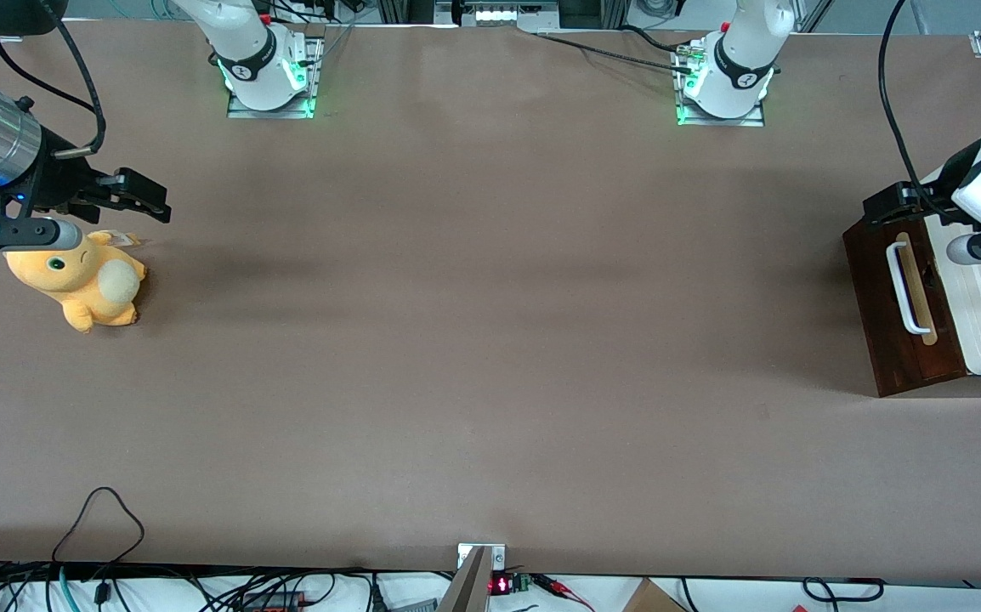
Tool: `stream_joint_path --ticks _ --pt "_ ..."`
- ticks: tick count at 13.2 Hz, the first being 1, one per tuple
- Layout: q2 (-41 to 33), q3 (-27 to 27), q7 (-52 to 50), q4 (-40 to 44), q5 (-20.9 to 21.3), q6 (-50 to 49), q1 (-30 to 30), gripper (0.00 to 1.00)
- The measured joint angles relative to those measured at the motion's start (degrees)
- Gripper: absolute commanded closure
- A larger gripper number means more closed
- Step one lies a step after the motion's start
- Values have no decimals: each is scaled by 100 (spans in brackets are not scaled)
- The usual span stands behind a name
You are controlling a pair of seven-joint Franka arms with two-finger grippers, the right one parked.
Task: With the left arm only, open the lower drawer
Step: 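Move the left gripper down toward the white handle of the lower drawer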
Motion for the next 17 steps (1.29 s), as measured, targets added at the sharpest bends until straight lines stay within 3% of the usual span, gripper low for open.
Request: stream_joint_path --ticks 17 --pt "35 -48 82 43 62 -121 -1 0"
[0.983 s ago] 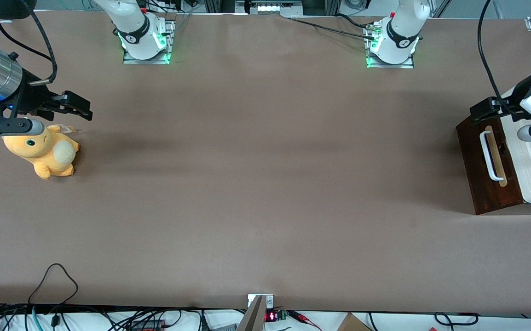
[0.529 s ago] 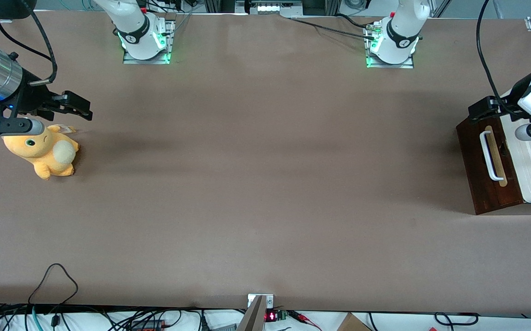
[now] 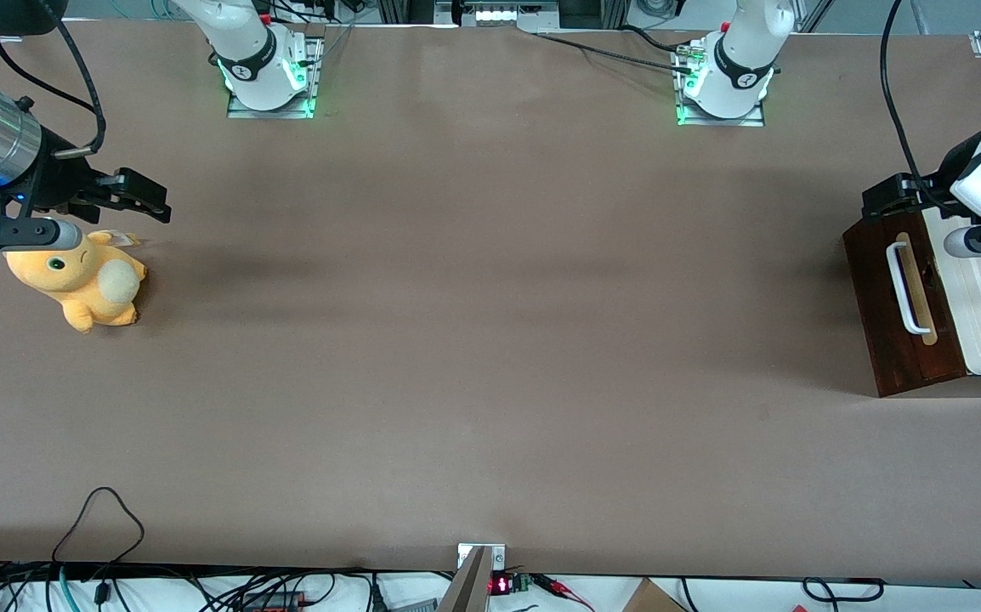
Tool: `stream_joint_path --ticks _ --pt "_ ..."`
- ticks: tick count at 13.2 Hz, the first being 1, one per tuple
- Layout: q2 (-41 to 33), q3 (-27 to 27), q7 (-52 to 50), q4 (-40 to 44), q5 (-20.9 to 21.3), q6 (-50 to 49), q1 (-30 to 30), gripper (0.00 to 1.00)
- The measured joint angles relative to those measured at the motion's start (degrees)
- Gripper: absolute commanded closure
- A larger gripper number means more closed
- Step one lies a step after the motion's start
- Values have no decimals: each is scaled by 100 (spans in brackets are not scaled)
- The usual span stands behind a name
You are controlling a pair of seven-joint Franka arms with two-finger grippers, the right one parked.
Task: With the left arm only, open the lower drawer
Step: 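Move the left gripper down toward the white handle of the lower drawer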
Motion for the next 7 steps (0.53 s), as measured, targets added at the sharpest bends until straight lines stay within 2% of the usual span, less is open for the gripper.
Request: stream_joint_path --ticks 2,4,7 --pt "64 -42 9 -345 611 418 3 0" --pt "167 -253 -71 -845 1566 791 7 0" --pt "354 -840 -1083 -1558 2992 862 -20 0"
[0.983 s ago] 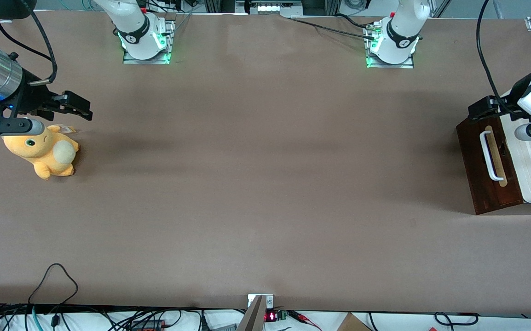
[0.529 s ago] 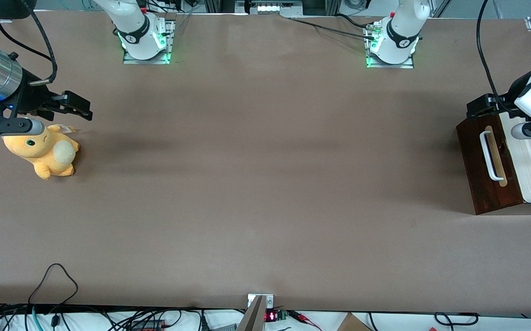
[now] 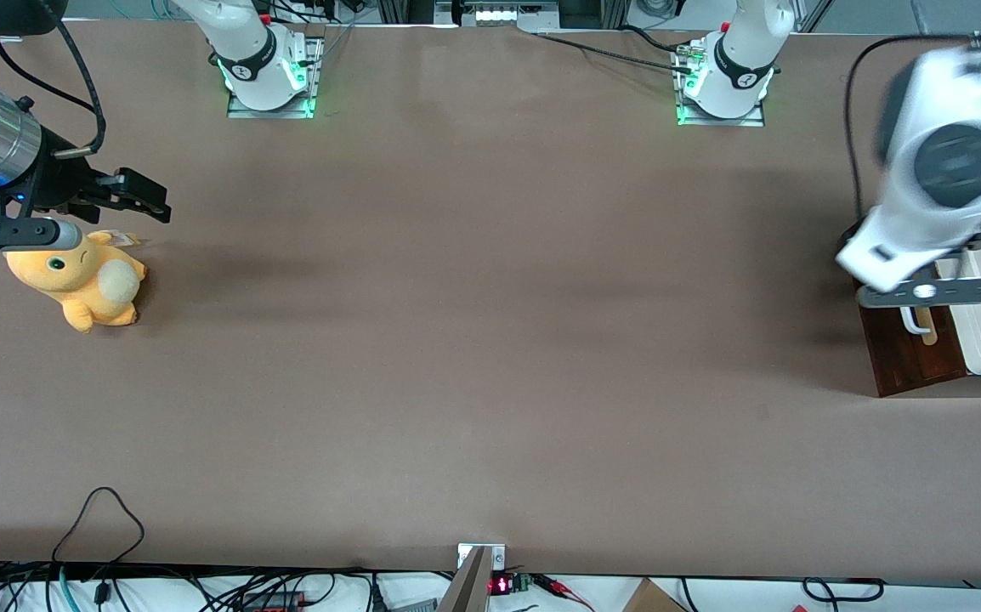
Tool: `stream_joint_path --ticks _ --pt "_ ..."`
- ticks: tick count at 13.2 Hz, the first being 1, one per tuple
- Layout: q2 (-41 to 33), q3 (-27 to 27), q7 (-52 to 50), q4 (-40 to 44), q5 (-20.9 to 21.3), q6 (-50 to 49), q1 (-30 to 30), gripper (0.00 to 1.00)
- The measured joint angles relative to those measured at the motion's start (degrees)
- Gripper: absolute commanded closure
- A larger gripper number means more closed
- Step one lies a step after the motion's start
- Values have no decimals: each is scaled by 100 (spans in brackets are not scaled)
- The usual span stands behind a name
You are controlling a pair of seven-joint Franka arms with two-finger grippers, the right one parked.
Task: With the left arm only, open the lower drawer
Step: 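Move the left gripper down toward the white handle of the lower drawer, then close the left gripper around the white drawer handle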
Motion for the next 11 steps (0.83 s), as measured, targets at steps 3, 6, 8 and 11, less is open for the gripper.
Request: stream_joint_path --ticks 3,6,8,11 --pt "147 -310 -1231 -968 1135 7 -46 0" --pt "406 -303 -1944 -1678 2033 232 -41 0" --pt "629 -310 -2388 -2069 2778 308 -65 0" --pt "1037 -287 -3095 -2526 3656 379 -84 0"
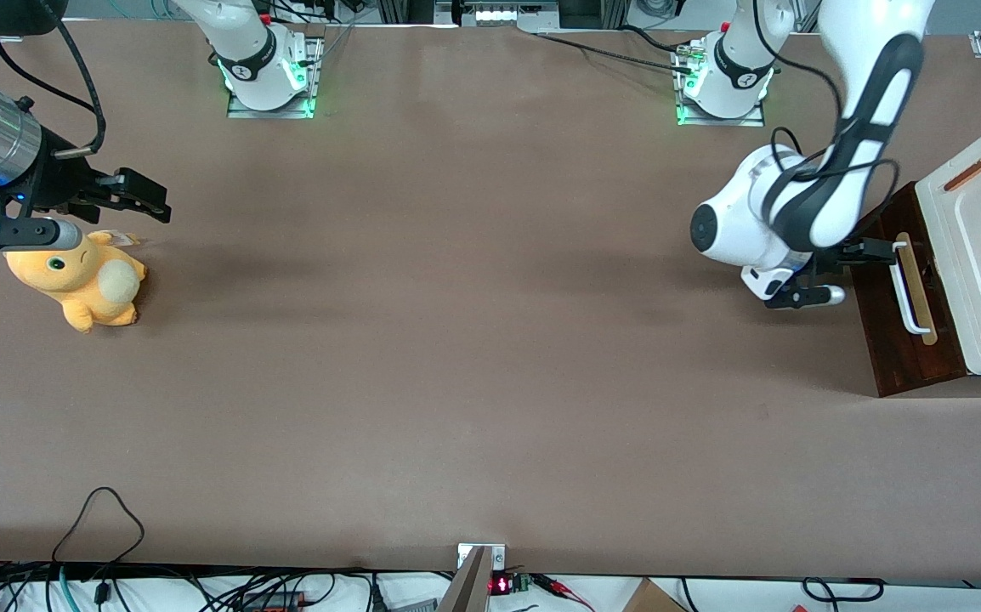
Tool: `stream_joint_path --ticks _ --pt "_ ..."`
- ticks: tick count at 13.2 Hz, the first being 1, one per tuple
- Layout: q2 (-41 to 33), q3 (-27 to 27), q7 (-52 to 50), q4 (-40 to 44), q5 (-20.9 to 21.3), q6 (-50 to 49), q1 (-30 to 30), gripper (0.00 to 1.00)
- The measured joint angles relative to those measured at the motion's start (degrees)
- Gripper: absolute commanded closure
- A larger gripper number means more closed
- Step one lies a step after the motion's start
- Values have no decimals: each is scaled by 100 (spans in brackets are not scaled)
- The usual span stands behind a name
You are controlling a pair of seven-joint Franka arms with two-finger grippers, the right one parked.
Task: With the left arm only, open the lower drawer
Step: 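Close the left gripper around the white drawer handle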
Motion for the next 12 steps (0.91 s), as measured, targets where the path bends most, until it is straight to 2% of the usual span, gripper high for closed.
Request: stream_joint_path --ticks 6,12 --pt "461 587 -272 -88 992 95 0 0" --pt "589 787 -407 -88 1490 104 -1 25"
